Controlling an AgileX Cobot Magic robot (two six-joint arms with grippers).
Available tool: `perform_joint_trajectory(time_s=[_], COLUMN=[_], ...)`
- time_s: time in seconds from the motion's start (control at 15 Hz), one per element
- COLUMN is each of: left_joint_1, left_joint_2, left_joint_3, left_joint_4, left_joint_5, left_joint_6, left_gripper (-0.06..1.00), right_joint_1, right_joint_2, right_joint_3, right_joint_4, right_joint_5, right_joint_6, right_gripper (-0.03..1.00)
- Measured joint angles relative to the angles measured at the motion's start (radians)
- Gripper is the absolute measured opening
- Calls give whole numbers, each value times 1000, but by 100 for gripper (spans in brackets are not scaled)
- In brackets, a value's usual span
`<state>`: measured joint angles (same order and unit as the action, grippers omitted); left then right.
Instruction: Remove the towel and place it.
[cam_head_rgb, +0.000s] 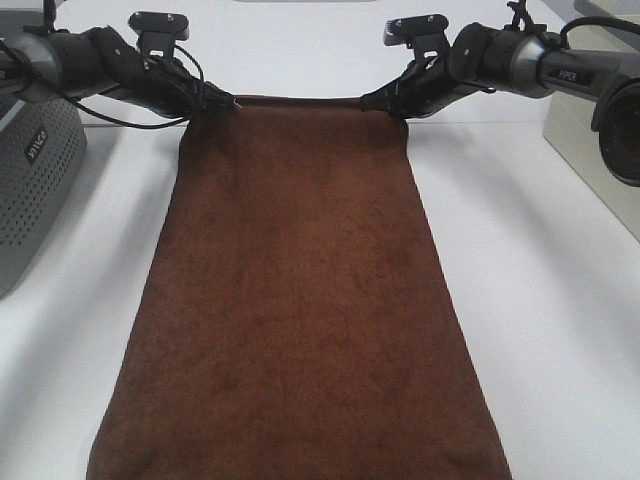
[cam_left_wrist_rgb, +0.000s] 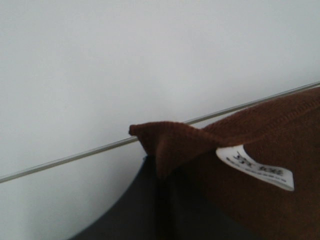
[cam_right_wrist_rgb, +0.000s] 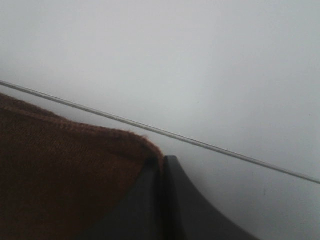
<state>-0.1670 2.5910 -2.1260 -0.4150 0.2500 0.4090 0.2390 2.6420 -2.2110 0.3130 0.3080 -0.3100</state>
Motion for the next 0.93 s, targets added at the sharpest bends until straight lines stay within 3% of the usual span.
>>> perform_joint_trajectory(time_s=[0.4, 0.6, 0.73, 0.8, 0.93], left_joint_1=[0, 0, 0, 0, 0], left_joint_2=[35, 52, 64, 70, 70], left_joint_3=[0, 0, 0, 0, 0], left_joint_4=[-3, -13, -28, -36, -37], left_joint_5=[-62, -105, -155, -209, -231], left_joint_6=[0, 0, 0, -19, -48], left_gripper=[1, 12, 29, 44, 53], right_joint_1=[0, 0, 0, -4, -7], right_joint_2=[31, 35, 35, 35, 35], right_joint_3=[0, 0, 0, 0, 0], right_joint_4=[48, 49, 56, 83, 93], right_joint_5=[-23, -35, -59, -70, -70], right_joint_6=[0, 0, 0, 0, 0], right_gripper=[1, 4, 21, 45, 64])
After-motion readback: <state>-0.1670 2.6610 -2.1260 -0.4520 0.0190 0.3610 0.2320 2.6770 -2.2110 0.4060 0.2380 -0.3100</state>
